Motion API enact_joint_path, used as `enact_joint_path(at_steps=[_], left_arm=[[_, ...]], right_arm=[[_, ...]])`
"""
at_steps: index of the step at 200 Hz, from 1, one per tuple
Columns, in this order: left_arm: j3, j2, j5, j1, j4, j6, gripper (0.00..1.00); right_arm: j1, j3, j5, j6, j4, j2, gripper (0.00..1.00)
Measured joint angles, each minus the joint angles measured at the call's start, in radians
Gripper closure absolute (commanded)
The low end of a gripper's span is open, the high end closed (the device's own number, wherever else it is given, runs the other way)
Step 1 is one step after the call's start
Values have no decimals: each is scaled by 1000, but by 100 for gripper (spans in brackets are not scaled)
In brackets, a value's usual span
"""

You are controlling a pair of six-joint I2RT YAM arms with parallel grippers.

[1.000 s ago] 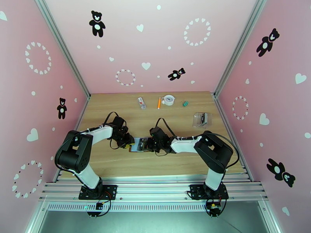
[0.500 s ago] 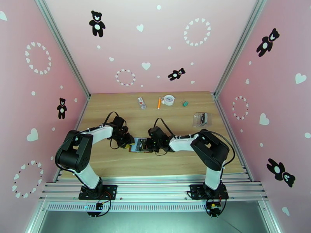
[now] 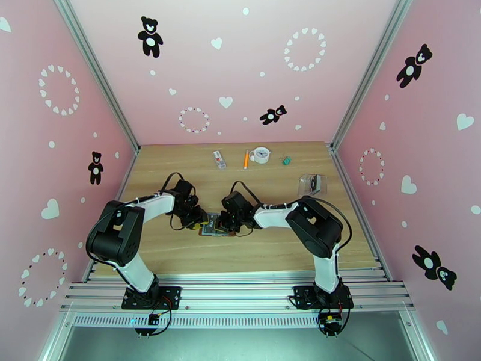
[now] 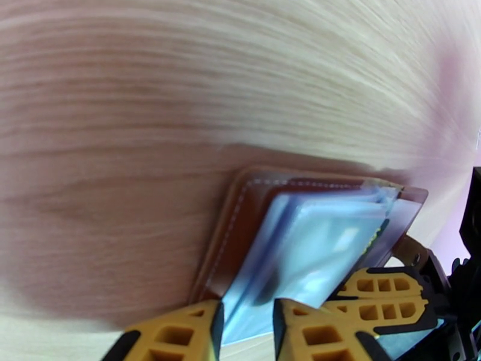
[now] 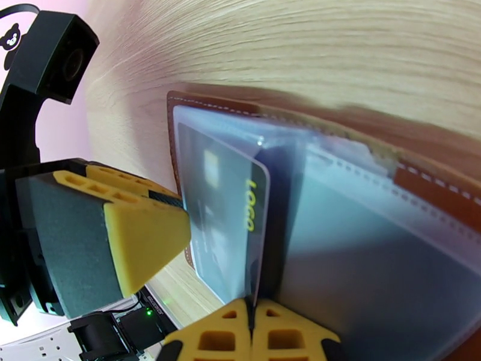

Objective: Put the credit cards into the card holder

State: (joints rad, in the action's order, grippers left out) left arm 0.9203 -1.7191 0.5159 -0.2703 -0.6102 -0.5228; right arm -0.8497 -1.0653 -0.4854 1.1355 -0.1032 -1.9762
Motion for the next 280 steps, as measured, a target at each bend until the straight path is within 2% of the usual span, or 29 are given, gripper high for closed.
enact_joint_path(at_steps=[35, 61, 85, 97, 108, 119, 124, 165, 230, 280], left_arm=[[7, 0, 0, 0, -8, 4, 66], [16, 13, -26, 0, -32, 6, 62], [34, 53, -77, 0, -87, 8, 61], [45, 76, -91, 0, -103, 7, 61], [51, 97, -98, 0, -113, 6, 62], [51, 113, -101, 0, -113, 1, 68], [51, 117, -103, 0, -113, 2, 69], [51, 111, -103, 0, -106, -23, 75], [31, 61, -74, 0, -53, -43, 75], [8, 53, -67, 0, -33, -47, 74]], right_arm=[[0, -35, 2, -30, 67, -1, 74], [-4, -109, 32, -84, 203, 5, 64], [-4, -190, 64, -147, 373, 16, 60], [-3, -224, 82, -171, 438, 27, 65], [-1, -254, 98, -194, 493, 37, 79], [1, -281, 111, -216, 530, 40, 96], [3, -291, 115, -213, 545, 40, 100], [21, -373, 117, -239, 610, -12, 100], [47, -391, 60, -230, 593, -129, 100], [46, -391, 30, -226, 552, -135, 100]])
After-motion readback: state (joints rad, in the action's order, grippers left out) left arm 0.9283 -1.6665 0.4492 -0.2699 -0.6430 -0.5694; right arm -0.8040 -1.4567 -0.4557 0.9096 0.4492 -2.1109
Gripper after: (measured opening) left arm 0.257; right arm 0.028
